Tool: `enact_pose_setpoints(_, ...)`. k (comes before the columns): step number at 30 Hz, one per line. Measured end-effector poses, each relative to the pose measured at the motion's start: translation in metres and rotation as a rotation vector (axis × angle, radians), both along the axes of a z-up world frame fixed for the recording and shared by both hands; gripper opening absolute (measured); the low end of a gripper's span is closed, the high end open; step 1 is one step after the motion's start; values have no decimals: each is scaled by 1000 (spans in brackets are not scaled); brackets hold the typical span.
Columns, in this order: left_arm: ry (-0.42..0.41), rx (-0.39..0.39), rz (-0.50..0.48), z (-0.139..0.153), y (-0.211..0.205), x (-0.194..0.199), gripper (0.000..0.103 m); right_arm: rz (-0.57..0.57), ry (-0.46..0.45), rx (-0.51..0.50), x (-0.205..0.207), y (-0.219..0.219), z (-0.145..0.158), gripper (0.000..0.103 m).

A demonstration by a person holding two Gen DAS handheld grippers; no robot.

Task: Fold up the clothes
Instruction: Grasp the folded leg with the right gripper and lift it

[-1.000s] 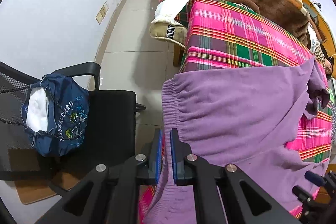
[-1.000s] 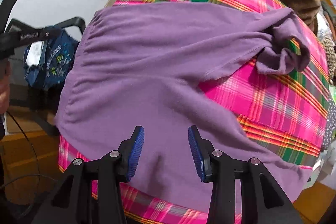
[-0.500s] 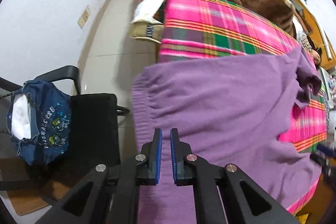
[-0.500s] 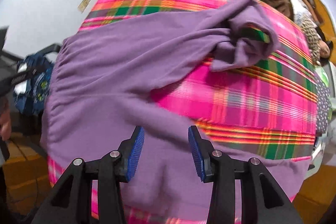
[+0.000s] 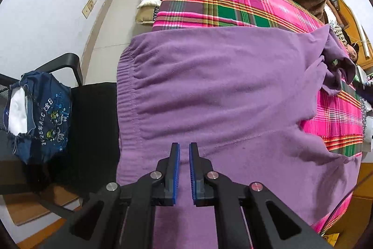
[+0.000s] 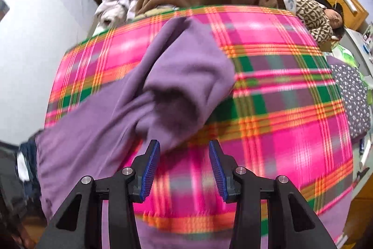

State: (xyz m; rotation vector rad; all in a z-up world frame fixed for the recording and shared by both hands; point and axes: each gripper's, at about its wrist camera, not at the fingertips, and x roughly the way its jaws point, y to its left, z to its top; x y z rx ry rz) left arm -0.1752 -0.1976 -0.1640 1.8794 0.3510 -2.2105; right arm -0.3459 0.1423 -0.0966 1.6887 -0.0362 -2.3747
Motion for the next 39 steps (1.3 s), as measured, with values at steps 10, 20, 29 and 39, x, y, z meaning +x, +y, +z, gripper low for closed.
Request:
enact_pose_setpoints(10, -16, -6, 43, 5, 28, 11, 8, 35, 37, -25, -44, 8, -14, 3)
enact_pose_setpoints(20, 18, -3, 45, 20, 64, 2, 8, 136, 296, 75, -33, 59, 88, 3)
enact_pose_setpoints(29, 27, 4, 13, 32, 106, -13, 8, 257, 302, 250, -25, 107, 90, 5)
enact_pose_setpoints(39, 8, -6, 14, 33, 131, -22, 8, 197, 103, 139, 4, 146, 15, 31)
